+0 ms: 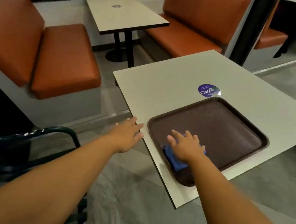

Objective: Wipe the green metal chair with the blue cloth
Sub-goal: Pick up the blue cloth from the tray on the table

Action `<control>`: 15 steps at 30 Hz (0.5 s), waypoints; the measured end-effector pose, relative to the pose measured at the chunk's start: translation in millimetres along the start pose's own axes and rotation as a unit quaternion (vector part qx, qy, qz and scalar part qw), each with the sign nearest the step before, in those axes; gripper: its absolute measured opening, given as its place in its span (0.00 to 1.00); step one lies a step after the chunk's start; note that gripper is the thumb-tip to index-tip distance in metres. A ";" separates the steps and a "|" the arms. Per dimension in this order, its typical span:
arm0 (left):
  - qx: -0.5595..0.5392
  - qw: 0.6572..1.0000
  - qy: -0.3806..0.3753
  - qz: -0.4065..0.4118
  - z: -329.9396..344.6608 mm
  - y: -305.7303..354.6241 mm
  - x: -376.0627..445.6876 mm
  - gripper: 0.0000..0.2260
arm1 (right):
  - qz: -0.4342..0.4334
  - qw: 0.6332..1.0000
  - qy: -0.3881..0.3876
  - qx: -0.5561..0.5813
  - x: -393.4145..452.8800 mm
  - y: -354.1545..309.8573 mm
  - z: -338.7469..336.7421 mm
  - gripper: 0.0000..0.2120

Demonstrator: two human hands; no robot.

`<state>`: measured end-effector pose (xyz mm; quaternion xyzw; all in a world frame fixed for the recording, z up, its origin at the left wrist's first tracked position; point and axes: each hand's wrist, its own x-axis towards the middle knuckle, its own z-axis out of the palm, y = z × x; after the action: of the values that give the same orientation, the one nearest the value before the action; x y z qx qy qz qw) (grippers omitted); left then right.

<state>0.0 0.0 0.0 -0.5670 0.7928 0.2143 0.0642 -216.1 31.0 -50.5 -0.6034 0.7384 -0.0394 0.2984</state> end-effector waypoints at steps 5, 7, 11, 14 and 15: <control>0.022 0.999 -0.017 0.041 4.8 5.6 7.0 0.21 | 0.045 0.997 -0.027 -0.056 7.0 40.0 13.4 0.19; 0.021 0.999 -0.020 0.045 6.3 9.3 9.5 0.22 | 0.037 0.995 0.008 -0.089 9.4 44.4 19.7 0.20; 0.013 0.999 -0.019 0.035 9.5 13.6 11.5 0.23 | 0.003 0.981 0.119 -0.150 9.9 46.6 27.9 0.22; 0.010 0.999 -0.027 0.027 12.6 12.9 8.3 0.23 | 0.000 0.987 0.055 -0.149 11.8 44.9 36.5 0.29; 0.009 0.999 -0.030 0.022 13.6 11.9 7.3 0.23 | 0.008 0.988 0.030 -0.150 12.7 43.7 39.7 0.32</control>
<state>-15.5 2.4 -11.6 -0.5420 0.8049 0.2251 0.0881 -235.8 43.1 -106.3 -0.6337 0.7496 0.0558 0.1825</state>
